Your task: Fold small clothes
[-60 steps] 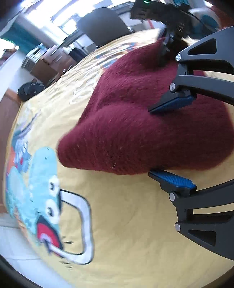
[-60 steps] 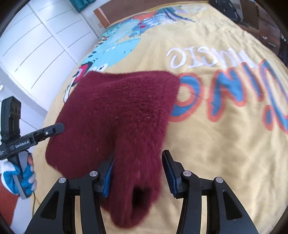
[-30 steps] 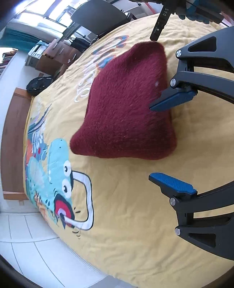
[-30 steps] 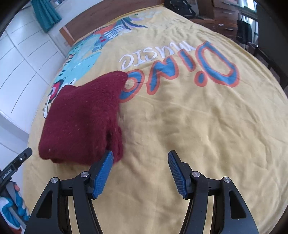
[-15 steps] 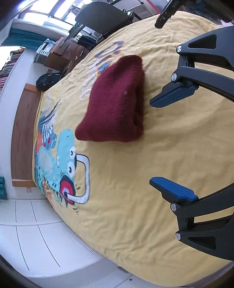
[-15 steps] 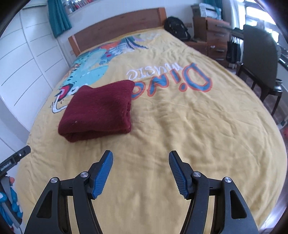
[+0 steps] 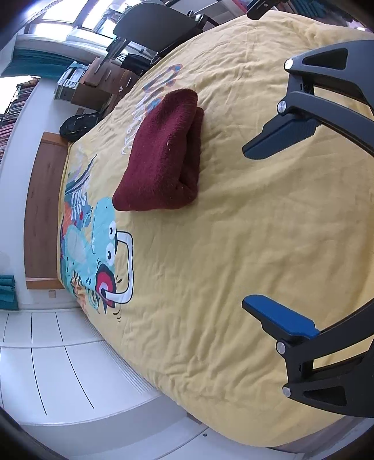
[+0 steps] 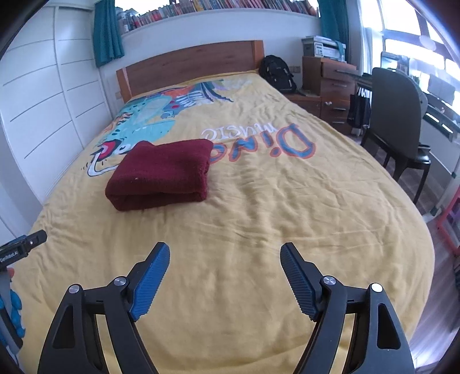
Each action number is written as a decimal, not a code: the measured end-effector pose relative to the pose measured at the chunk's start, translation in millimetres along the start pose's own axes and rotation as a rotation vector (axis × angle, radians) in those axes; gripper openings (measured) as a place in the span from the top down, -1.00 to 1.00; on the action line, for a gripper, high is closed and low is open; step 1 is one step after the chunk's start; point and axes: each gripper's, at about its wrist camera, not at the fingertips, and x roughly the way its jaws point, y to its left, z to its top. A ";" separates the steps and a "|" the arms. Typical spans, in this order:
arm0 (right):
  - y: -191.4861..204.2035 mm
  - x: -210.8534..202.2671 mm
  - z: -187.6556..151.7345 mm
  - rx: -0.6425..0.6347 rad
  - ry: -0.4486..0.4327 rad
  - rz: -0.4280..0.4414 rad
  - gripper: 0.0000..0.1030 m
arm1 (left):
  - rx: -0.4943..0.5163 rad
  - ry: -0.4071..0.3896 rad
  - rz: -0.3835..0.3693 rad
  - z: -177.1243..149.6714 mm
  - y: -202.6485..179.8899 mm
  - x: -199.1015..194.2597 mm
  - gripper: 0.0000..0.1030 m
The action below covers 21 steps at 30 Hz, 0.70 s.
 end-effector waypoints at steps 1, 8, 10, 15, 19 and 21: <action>1.2 -2.1 -2.0 -0.004 -0.004 -0.005 -0.58 | 0.001 -0.001 0.004 -4.1 0.2 -1.6 -0.91; 6.2 -9.7 -17.8 -0.026 -0.016 -0.026 -0.61 | 0.001 0.015 0.027 -26.3 6.1 -6.1 -0.93; 6.4 -11.2 -20.8 -0.028 -0.020 -0.028 -0.65 | -0.004 0.016 0.034 -31.6 8.4 -8.5 -0.94; 6.4 -16.8 -25.7 -0.027 -0.040 -0.027 -0.98 | -0.011 0.024 0.043 -41.3 13.2 -13.3 -0.94; 4.8 -22.3 -27.2 -0.018 -0.055 -0.024 -0.98 | 0.002 0.018 0.059 -47.2 13.1 -19.5 -0.94; 3.4 -23.9 -27.9 -0.012 -0.059 -0.026 -0.98 | -0.002 0.008 0.050 -49.4 13.8 -23.9 -0.94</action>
